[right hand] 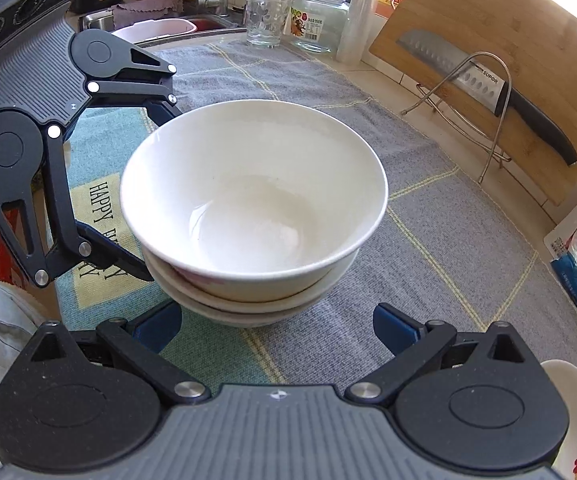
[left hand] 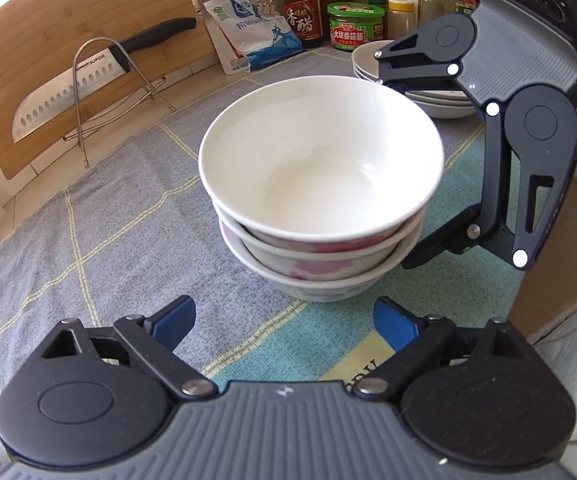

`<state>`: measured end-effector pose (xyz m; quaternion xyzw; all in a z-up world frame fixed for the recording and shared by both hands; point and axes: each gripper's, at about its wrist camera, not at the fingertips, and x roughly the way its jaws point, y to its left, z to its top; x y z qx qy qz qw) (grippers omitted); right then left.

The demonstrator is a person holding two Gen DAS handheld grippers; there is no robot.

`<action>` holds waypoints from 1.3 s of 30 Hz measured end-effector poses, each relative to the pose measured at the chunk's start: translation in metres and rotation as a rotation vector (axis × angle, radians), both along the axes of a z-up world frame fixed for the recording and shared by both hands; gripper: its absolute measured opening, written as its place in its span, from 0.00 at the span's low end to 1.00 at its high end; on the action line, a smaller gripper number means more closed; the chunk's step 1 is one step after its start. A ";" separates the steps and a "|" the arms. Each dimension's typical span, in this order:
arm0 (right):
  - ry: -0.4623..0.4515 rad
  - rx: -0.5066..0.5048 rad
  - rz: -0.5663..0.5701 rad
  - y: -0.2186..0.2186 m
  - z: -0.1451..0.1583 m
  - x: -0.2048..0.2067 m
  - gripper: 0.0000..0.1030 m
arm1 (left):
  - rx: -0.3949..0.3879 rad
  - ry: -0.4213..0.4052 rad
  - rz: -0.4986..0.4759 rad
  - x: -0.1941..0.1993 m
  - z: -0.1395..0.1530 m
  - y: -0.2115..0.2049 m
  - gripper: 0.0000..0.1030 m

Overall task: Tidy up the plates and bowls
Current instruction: 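Lift the bowl stack with both tools and carry it toward the white plate stack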

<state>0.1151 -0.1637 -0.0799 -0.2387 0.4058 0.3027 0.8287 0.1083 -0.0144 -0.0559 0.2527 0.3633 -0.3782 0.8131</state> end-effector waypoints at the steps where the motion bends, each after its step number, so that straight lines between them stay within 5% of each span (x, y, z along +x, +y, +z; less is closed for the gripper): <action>1: -0.004 0.002 0.002 0.001 0.000 0.001 1.00 | -0.009 0.008 -0.019 0.003 0.000 0.001 0.91; 9: 0.033 -0.004 0.007 0.005 0.004 0.007 0.99 | -0.055 0.058 -0.241 0.022 0.002 0.003 0.80; 21: 0.125 -0.006 -0.047 0.013 0.002 0.017 0.94 | -0.098 0.131 -0.537 0.050 0.002 0.001 0.79; 39: 0.164 0.022 -0.016 0.011 0.004 0.017 0.86 | -0.069 0.165 -0.621 0.066 -0.003 -0.004 0.79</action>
